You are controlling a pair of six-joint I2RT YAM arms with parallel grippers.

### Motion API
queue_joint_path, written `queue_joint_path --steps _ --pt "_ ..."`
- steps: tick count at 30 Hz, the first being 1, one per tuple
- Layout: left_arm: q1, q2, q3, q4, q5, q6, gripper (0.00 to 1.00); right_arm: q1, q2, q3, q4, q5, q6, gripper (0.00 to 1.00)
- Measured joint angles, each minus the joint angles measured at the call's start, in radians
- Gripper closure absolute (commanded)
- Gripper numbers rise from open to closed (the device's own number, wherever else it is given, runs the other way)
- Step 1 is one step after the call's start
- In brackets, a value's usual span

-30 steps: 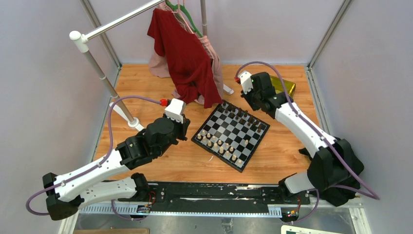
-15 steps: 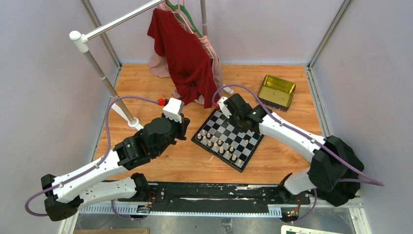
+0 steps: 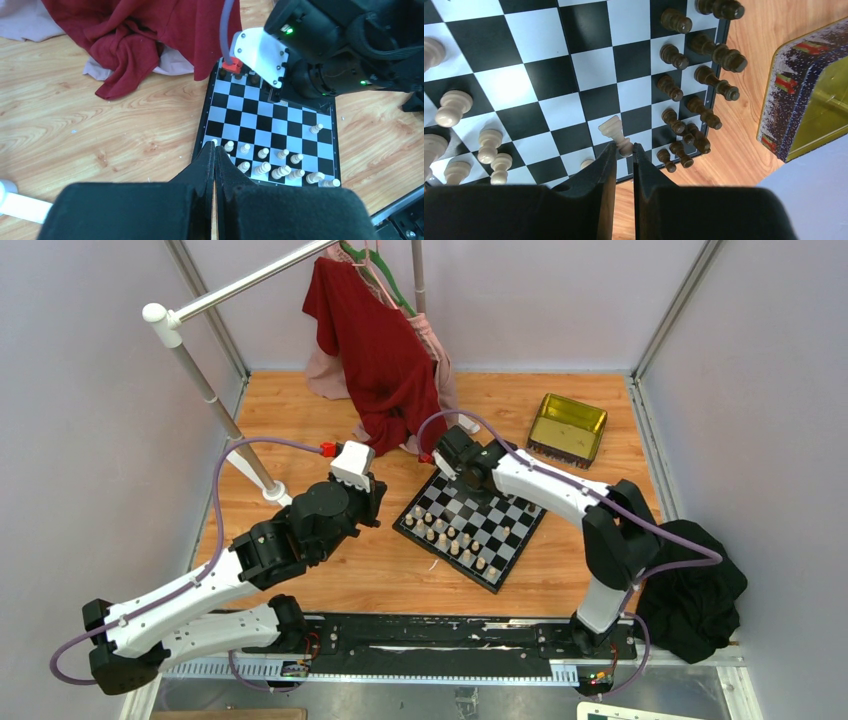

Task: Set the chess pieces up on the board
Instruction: Place the chess piece on the chessboard.

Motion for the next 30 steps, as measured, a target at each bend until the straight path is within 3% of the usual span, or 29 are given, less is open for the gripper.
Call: queue_joint_path --steps 7,30 --pt "0.0 0.0 0.0 -0.006 -0.003 0.0 1.0 0.0 0.106 0.057 -0.066 0.023 0.015 1.0" --pt "0.0 0.0 -0.01 -0.013 -0.003 -0.013 1.0 0.0 0.206 0.119 -0.246 0.034 0.069 0.96"
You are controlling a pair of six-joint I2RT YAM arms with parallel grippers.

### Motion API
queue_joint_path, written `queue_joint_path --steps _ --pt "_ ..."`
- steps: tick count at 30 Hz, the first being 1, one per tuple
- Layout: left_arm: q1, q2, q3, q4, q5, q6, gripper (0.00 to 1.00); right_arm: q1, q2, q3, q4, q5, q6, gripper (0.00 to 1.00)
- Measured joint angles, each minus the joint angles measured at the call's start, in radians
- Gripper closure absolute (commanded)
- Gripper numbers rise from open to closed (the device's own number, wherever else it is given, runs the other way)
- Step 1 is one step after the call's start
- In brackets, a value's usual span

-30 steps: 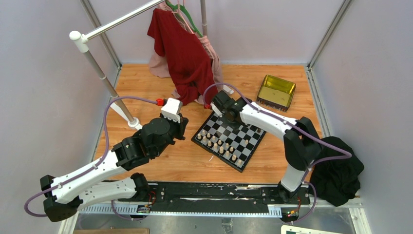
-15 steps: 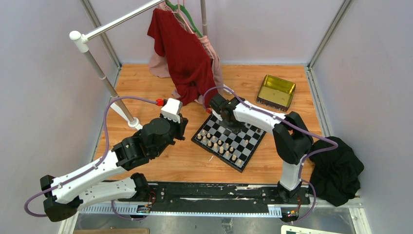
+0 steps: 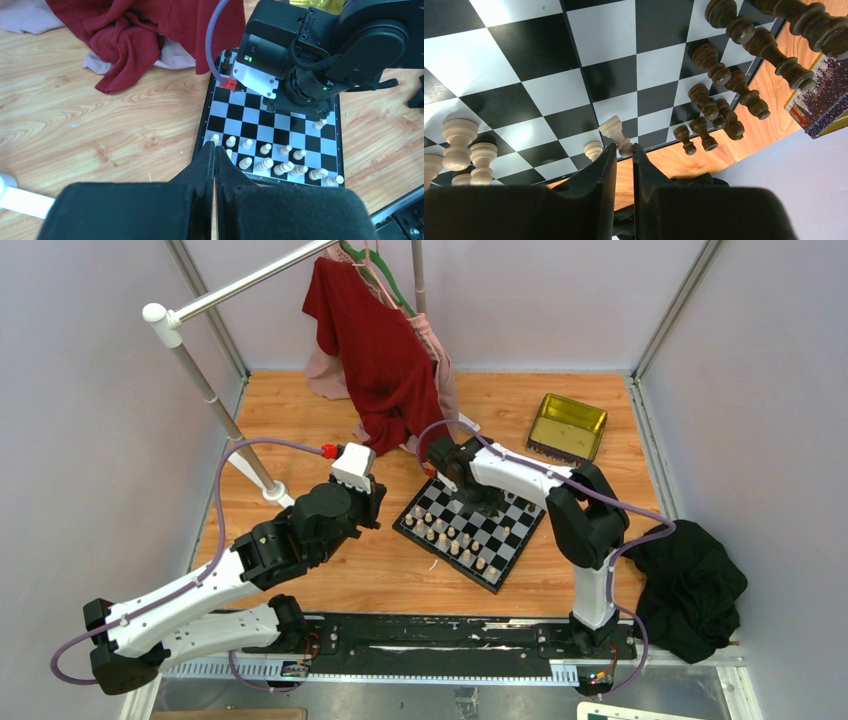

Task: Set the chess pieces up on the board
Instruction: Place the chess piece on the chessboard.

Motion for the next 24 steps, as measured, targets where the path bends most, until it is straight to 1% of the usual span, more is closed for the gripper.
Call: queue_joint_path --steps 10,15,24 --pt "0.0 -0.008 -0.007 -0.001 0.0 -0.003 1.0 0.014 0.075 0.05 -0.05 0.006 0.019 0.91" --pt "0.0 -0.016 -0.014 -0.001 -0.001 -0.003 1.0 0.021 0.088 0.07 -0.065 0.008 0.025 0.84" --pt "0.0 -0.016 -0.021 -0.001 -0.001 -0.003 1.0 0.034 0.1 0.1 -0.071 0.005 0.038 0.79"
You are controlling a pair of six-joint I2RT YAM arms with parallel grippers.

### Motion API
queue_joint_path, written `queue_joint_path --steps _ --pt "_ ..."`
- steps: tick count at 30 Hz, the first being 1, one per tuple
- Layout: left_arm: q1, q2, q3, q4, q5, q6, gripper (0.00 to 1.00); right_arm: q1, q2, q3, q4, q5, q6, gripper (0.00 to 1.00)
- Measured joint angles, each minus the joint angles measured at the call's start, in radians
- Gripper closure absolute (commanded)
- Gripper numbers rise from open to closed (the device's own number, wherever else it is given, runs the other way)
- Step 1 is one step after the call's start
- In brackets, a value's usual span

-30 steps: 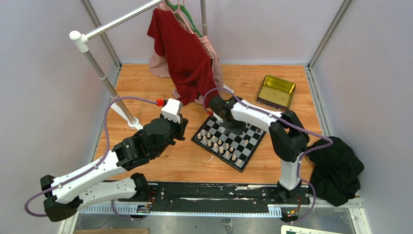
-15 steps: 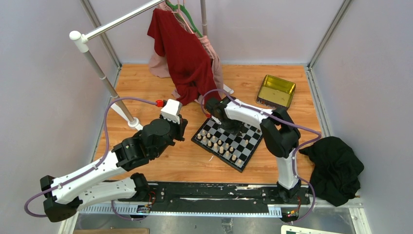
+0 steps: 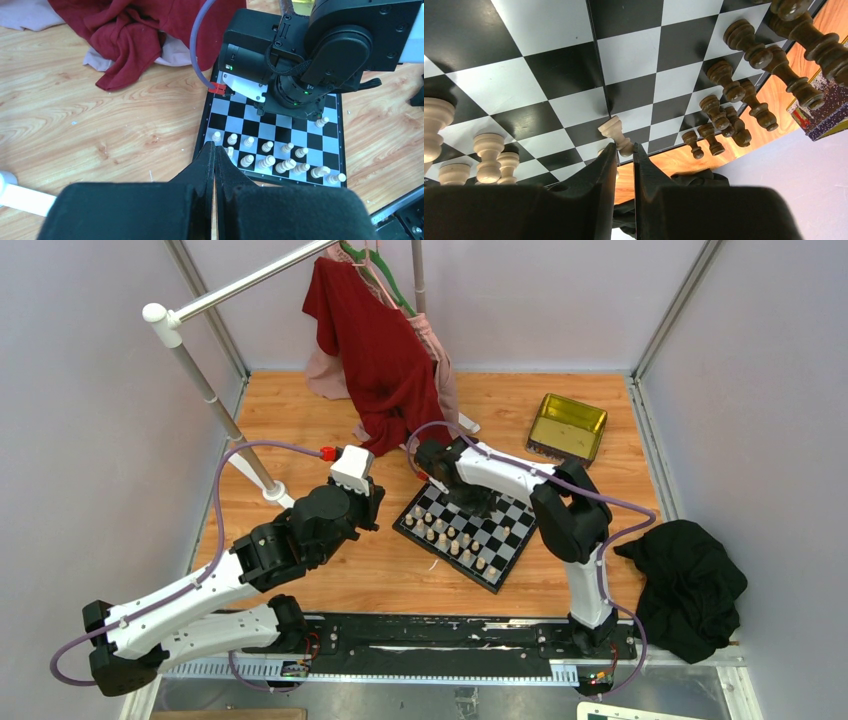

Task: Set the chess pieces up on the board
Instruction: Place the chess piece on the chessboard.

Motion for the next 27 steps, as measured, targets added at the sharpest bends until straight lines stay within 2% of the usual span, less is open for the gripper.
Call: queue_joint_path --steps 11,27 --pt "0.0 0.0 0.0 0.0 0.0 0.005 1.0 0.023 0.012 0.041 -0.021 -0.007 0.013 0.69" --pt "0.0 0.0 0.0 0.0 0.0 0.014 1.0 0.028 0.017 0.097 -0.054 -0.008 0.041 0.66"
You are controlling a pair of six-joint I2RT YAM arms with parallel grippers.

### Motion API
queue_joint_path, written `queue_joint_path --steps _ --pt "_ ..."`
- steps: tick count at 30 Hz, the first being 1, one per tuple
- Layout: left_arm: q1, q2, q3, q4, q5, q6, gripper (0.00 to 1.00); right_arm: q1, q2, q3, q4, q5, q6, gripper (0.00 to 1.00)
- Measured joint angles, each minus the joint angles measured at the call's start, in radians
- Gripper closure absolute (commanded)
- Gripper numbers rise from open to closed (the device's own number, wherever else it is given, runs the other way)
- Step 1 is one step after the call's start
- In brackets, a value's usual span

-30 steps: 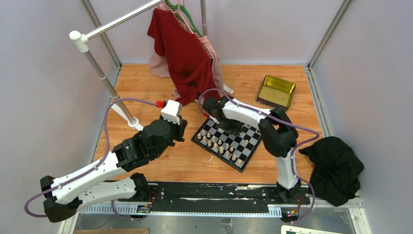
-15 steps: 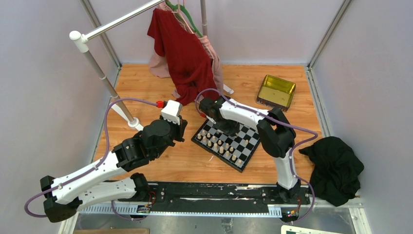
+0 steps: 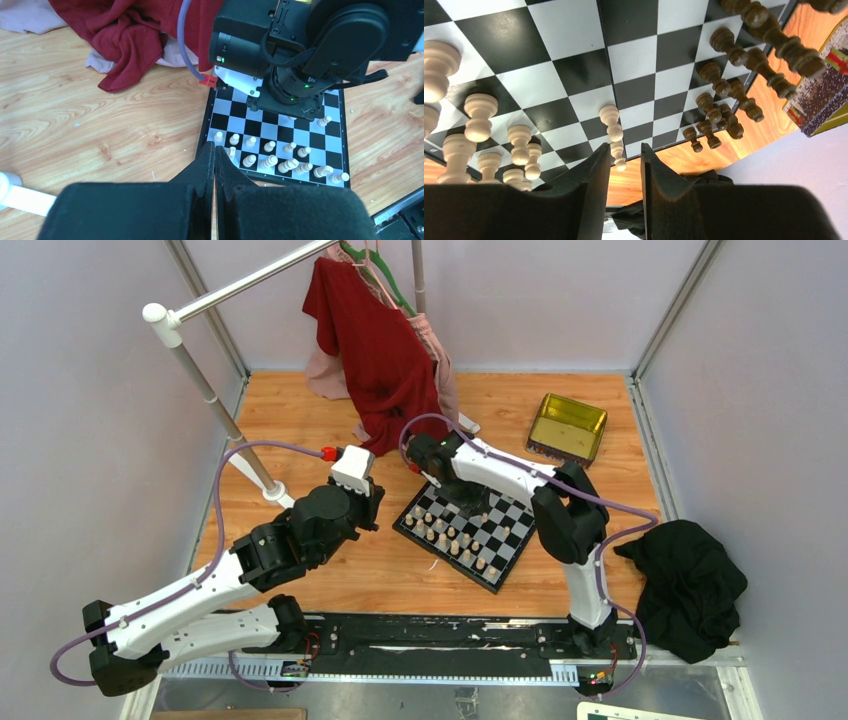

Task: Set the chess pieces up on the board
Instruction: Place the chess piece on the chessboard, then pick up the chess piece from the chessboard.

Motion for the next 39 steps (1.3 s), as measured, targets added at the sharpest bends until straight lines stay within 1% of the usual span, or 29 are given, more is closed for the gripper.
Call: queue_joint_path --steps 4,8,12,14,16,18,20,23,31,39 --pt "0.0 0.0 0.0 0.0 0.0 0.007 0.99 0.0 -0.055 -0.007 0.0 -0.01 0.043 0.65" --pt "0.0 0.001 0.0 0.0 0.0 0.012 0.99 0.0 -0.202 -0.082 0.022 -0.021 0.112 0.65" --pt "0.0 0.018 0.001 0.0 0.008 0.013 0.96 0.0 -0.376 -0.213 0.063 -0.033 0.199 0.64" --pt "0.0 0.037 0.008 -0.001 0.016 0.015 0.92 0.0 -0.453 -0.288 0.088 -0.036 0.243 0.64" --pt "0.0 0.055 0.014 0.0 0.024 0.017 0.82 0.0 -0.517 -0.362 0.113 -0.042 0.29 0.64" --pt "0.0 0.071 0.02 0.0 0.035 0.023 0.74 -0.005 -0.557 -0.425 0.14 -0.05 0.325 0.64" --pt "0.0 0.082 0.025 0.0 0.041 0.024 0.68 -0.011 -0.573 -0.475 0.167 -0.062 0.352 0.64" --pt "0.0 0.092 0.031 0.0 0.051 0.029 0.63 -0.026 -0.576 -0.524 0.216 -0.082 0.376 0.64" --pt "0.0 0.118 0.05 -0.001 0.063 0.031 0.62 -0.091 -0.576 -0.581 0.35 -0.127 0.393 0.65" --pt "0.0 0.122 0.051 -0.005 0.064 0.031 0.62 -0.164 -0.563 -0.613 0.433 -0.159 0.388 0.66"
